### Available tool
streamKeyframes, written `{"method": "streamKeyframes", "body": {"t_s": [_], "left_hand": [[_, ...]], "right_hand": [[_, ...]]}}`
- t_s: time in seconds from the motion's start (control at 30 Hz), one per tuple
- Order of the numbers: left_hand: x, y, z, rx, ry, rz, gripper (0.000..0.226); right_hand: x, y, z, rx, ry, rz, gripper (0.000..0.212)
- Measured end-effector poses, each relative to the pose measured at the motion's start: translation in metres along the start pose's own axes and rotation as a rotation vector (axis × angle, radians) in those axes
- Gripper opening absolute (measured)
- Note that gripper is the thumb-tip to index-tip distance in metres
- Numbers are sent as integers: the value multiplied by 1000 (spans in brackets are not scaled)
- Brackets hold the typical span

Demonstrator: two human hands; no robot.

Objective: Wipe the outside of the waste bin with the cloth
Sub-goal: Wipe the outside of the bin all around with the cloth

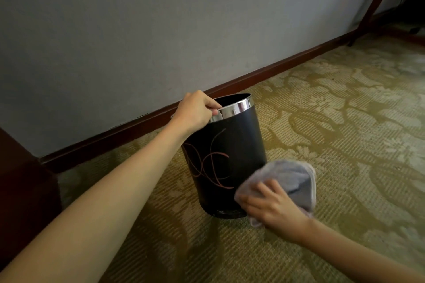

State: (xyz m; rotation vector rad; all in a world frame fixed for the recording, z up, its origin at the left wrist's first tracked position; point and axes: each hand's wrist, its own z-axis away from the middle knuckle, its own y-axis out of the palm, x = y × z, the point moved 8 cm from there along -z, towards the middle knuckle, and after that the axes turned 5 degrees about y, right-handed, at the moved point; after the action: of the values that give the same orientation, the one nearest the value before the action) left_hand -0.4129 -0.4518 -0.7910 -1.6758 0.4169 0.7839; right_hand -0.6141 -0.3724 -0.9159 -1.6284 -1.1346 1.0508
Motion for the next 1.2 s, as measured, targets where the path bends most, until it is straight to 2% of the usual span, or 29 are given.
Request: {"method": "streamKeyframes", "body": {"t_s": [0.1,0.17,0.27,0.4,0.57,0.7,0.8,0.93,1.0,1.1,1.2], "left_hand": [[-9,6,0,3,38,5,22],[-14,11,-2,2,46,2,21],[-23,19,-4,41,70,-22,18],[-27,19,-9,21,76,-30,20],[-20,14,-13,41,47,-31,20],[-20,12,-13,46,39,-9,21],[-24,16,-14,49,40,-18,23],[-26,19,-22,75,6,-29,21],[-26,19,-25,86,-7,-30,20],[-23,18,-28,77,-27,-15,20],[-16,15,-29,89,-42,1,20]], "right_hand": [[-1,0,5,68,-10,-30,20],[-19,-22,-13,-24,48,-68,20],[-68,-71,-48,-251,249,-74,40],[-92,-96,-67,-363,337,-43,37],[-55,-45,-34,-273,267,-37,44],[-8,-1,4,-53,33,0,25],[-15,-7,-1,17,2,-27,22],[-70,-60,-48,-182,238,-115,47],[-93,-84,-69,-273,324,-130,45],[-99,-91,-79,-356,351,-125,42],[-79,-66,-63,-303,292,-94,44]]}}
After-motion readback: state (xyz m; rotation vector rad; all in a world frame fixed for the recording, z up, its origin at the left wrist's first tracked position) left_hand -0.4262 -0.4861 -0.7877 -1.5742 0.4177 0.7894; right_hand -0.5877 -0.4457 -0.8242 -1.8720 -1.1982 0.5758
